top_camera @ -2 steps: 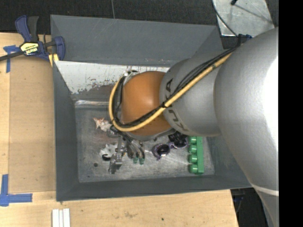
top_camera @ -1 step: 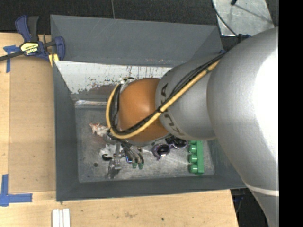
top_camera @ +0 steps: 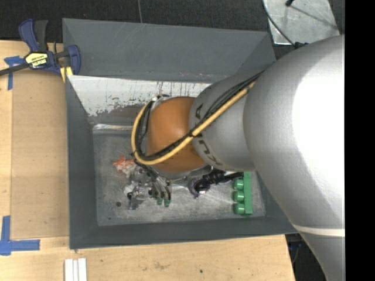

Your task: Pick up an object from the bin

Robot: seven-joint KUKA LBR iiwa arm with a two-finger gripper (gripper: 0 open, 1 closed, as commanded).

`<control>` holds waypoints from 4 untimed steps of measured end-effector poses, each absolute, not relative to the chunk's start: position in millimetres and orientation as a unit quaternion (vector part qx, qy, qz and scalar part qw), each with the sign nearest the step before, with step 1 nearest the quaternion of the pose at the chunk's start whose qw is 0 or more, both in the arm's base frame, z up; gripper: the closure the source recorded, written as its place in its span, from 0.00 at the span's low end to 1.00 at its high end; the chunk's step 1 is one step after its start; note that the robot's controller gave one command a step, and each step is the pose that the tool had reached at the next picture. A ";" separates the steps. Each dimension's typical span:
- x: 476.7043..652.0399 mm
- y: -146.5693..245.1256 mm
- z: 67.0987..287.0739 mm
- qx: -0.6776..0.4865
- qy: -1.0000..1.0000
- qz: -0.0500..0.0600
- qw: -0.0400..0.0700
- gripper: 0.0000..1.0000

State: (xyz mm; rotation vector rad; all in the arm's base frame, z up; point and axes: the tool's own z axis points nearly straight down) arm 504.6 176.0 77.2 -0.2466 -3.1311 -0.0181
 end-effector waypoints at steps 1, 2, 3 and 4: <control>504.6 176.0 77.2 -0.079 -0.997 -0.006 0.000 1.00; 503.9 176.1 80.0 -0.078 -0.997 -0.005 0.000 1.00; 504.3 174.1 86.9 -0.079 -0.997 -0.002 -0.001 1.00; 503.9 173.0 97.5 -0.079 -0.997 0.000 0.000 1.00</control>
Offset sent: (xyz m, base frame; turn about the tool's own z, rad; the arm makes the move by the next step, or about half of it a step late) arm 0.0001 0.0000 0.0286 0.0000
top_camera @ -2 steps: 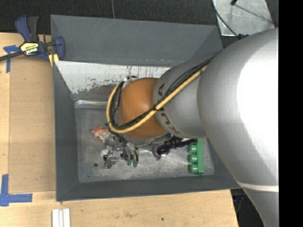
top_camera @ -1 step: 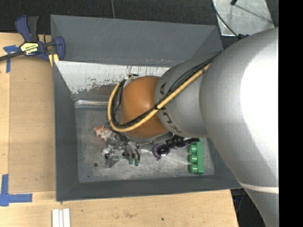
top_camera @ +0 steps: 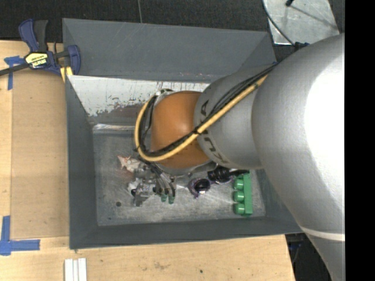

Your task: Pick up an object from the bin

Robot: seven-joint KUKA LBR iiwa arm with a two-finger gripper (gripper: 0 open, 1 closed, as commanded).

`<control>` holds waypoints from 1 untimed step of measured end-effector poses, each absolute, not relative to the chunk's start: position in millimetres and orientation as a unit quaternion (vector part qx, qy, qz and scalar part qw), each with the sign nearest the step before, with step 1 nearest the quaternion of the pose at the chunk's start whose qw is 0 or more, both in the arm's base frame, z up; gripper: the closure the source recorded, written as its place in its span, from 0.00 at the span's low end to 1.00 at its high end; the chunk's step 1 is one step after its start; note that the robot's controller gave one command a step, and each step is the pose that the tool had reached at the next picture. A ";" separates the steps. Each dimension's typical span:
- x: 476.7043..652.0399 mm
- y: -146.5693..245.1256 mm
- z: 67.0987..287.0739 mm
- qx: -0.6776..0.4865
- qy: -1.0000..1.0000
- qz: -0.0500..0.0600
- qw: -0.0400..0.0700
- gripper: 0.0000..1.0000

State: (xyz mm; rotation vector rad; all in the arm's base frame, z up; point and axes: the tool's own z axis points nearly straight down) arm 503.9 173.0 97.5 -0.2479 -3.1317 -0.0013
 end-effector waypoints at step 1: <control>504.6 173.2 107.3 -0.079 -0.997 -0.001 -0.001 1.00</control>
Offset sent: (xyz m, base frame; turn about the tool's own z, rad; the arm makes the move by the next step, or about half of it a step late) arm -0.0001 0.0000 0.0241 0.0000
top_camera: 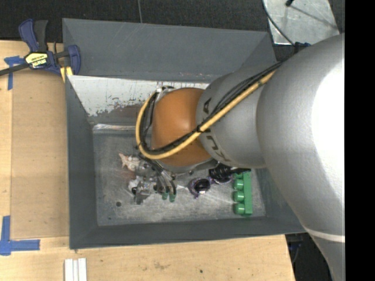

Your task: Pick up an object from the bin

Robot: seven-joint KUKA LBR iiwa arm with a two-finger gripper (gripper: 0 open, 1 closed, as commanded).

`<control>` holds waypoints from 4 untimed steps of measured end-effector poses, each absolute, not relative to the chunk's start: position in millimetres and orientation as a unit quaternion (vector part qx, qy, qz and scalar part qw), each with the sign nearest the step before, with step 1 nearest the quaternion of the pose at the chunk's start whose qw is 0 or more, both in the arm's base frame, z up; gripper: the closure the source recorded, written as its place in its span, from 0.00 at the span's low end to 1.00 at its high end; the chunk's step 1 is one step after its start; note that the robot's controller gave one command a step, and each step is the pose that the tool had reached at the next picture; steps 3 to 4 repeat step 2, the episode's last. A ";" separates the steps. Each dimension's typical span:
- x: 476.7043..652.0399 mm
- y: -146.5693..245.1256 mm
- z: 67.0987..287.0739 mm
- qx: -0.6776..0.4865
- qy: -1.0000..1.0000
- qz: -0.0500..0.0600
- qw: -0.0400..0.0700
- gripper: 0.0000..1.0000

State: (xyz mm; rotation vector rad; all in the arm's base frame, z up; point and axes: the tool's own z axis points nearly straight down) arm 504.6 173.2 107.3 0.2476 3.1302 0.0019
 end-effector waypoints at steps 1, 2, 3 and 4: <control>504.8 173.1 112.7 0.079 0.997 0.001 0.001 1.00; 503.7 172.5 119.9 0.079 0.997 0.000 -0.001 1.00; 503.7 172.5 119.9 0.079 0.997 0.000 -0.001 1.00; 503.7 172.5 119.9 0.079 0.997 0.000 -0.001 1.00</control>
Offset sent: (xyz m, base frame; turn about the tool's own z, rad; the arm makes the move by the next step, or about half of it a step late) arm 0.0000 0.0001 0.0474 0.0000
